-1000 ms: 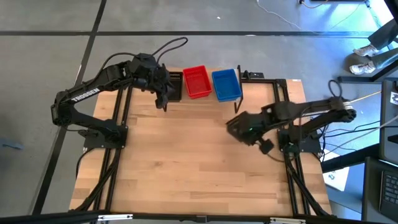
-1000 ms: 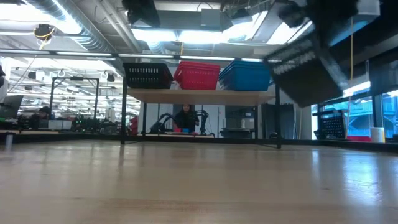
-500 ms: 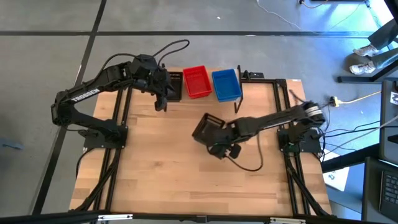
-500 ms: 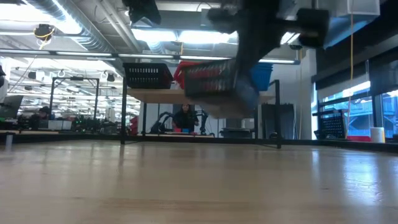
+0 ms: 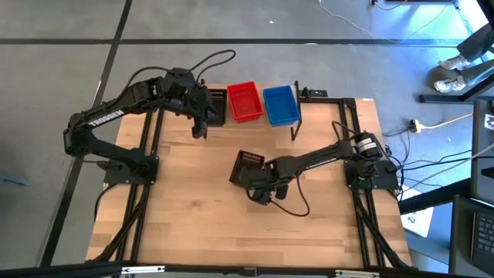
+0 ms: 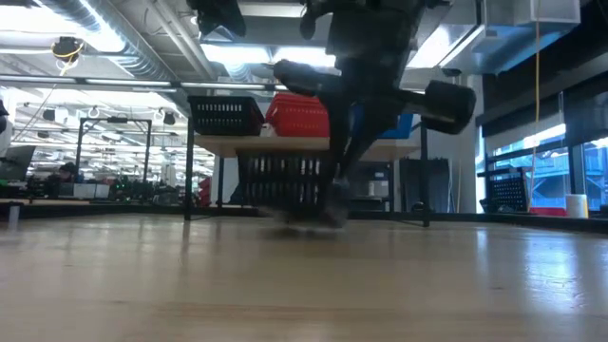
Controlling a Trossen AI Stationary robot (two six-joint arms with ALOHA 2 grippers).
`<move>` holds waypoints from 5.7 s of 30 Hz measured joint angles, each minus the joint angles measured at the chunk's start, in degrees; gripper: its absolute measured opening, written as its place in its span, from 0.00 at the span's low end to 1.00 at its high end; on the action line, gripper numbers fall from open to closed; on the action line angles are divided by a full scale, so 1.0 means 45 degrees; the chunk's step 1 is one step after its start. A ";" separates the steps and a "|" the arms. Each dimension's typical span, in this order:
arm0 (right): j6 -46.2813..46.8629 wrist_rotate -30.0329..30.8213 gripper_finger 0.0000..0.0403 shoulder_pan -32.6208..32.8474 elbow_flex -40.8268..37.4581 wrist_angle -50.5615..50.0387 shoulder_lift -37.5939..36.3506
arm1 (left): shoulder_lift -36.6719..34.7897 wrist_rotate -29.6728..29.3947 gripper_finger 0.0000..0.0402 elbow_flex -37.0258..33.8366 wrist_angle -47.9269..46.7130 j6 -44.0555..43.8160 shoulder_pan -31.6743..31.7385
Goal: Stack baskets on shelf by color
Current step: Stack the black bin on the black bin on the shelf
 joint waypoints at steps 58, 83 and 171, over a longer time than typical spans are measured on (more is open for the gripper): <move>0.9845 0.0877 0.25 0.3017 -0.0005 -0.0654 -1.0303 | 0.5073 -0.2254 0.13 -0.0013 -0.2294 -1.7356 -0.6339; 0.9877 0.0650 0.25 0.3585 -0.0010 -0.1195 -1.0626 | 0.8092 -0.4135 0.13 -0.0005 -0.0370 -1.7768 -0.6348; 1.2257 0.5552 0.25 0.3575 -0.0007 -0.1662 -0.9786 | 0.5372 -0.4132 0.00 0.6188 -0.8466 -1.2263 0.2066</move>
